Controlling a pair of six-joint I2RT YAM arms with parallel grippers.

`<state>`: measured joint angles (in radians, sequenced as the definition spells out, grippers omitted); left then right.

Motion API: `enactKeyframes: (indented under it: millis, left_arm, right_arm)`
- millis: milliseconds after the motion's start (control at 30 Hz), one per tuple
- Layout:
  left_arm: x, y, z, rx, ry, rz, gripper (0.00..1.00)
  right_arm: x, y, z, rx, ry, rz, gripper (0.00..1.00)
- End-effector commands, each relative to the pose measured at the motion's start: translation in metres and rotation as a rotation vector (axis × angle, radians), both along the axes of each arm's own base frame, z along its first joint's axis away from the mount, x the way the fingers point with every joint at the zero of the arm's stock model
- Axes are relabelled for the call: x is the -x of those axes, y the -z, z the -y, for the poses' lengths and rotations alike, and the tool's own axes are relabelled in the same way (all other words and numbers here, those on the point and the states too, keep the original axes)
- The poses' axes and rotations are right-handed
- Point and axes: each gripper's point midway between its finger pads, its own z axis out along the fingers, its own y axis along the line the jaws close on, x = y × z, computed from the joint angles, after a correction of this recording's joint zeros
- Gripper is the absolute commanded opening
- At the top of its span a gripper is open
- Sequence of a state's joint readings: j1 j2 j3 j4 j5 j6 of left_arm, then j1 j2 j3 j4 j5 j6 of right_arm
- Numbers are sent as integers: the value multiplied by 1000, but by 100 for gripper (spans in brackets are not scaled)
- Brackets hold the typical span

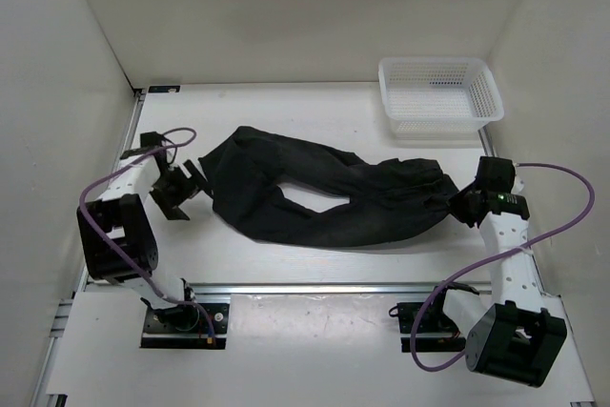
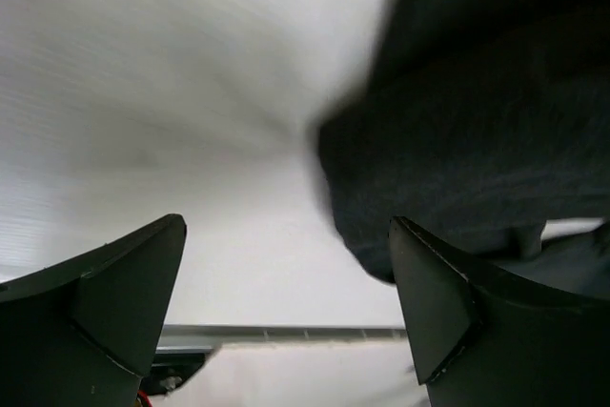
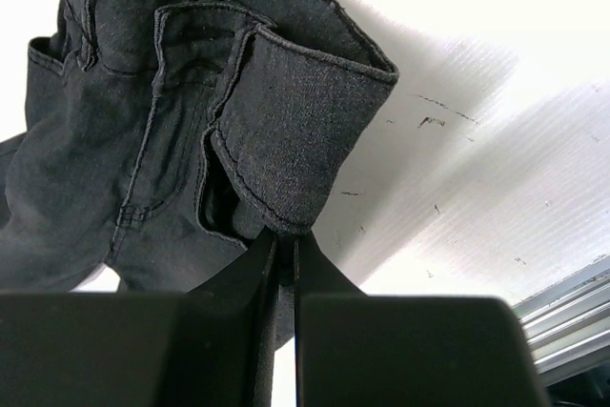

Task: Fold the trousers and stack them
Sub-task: Flatten the trousers out

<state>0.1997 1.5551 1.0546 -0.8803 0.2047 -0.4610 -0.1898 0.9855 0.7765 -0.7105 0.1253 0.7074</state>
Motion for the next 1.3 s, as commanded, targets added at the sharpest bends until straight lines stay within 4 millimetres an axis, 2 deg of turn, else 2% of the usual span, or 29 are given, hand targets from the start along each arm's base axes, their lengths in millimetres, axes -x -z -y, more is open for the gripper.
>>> enactKeyframes:
  millis: [0,67,133,333,433,467,500,533,567,667,733,767,800,833,900,933,967,1033,1067,1100,1133,1167,1200,1233,1267]
  left_arm:
    - [-23,-28,40,106,105,161,100]
    - [-27,-18,42,106,93,149,100]
    - [-31,-10,46,111,96,139,94]
    - [-50,14,58,101,140,88,84]
    - [-58,23,64,91,170,66,54]
    - [-60,24,64,91,170,66,40]
    - [-66,19,64,89,171,83,15]
    - [-69,17,64,88,171,92,10]
    - [-73,9,64,85,172,118,10]
    - [-94,-42,47,38,106,237,10]
    - [-113,-101,28,-26,45,348,10]
    - [-119,-121,24,-48,35,378,10]
    - [-137,-175,16,-97,13,494,10]
    - [-127,-195,10,-127,-3,479,10]
    - [-123,-245,-5,-210,-53,546,10]
    - [-121,-290,-14,-244,-87,640,10]
    - [-109,-305,-17,-265,-103,658,10]
    - [-94,-329,-30,-312,-152,709,10]
    - [-84,-325,-29,-312,-150,694,10]
    - [-67,-333,-34,-334,-164,714,10]
    - [-58,-328,-37,-351,-175,701,17]
    - [-53,-300,-36,-349,-166,636,53]
    - [-37,-300,-36,-345,-171,652,77]
    - [-32,-267,-32,-324,-151,584,95]
    - [-26,-257,-29,-314,-143,569,100]
  right_arm:
    - [-5,-11,0,6,-35,21,0]
    - [-5,-5,-5,-15,-48,12,0]
    - [-6,-2,-7,-29,-56,9,0]
    - [-10,-7,-8,-32,-62,29,0]
    - [-10,-7,-8,-32,-62,29,0]
    - [-10,-7,-8,-32,-62,29,0]
    - [-10,-7,-8,-32,-62,29,0]
    - [-12,-10,-8,-30,-62,38,0]
    - [-12,-10,-8,-30,-62,38,0]
    - [-17,-13,-7,-39,-46,52,0]
    - [-26,-23,-7,-45,-44,81,0]
    - [-30,-26,-9,-58,-41,87,0]
    - [-37,-32,-7,-55,-42,102,0]
    - [-47,-50,-7,-54,-50,145,0]
    - [-59,-68,-5,-40,-59,183,0]
    - [-62,-74,-2,-32,-53,186,0]
    - [-67,-90,0,-17,-49,219,0]
    - [-67,-98,4,-1,-37,227,0]
    - [-66,-100,6,10,-29,234,0]
    - [-63,-103,5,11,-29,240,0]
    - [-59,-98,6,16,-23,230,0]
    - [-54,-97,5,18,-23,236,0]
    - [-44,-80,5,18,-15,191,0]
    - [-38,-77,4,18,-15,192,0]
    - [-32,-69,5,24,-7,173,0]
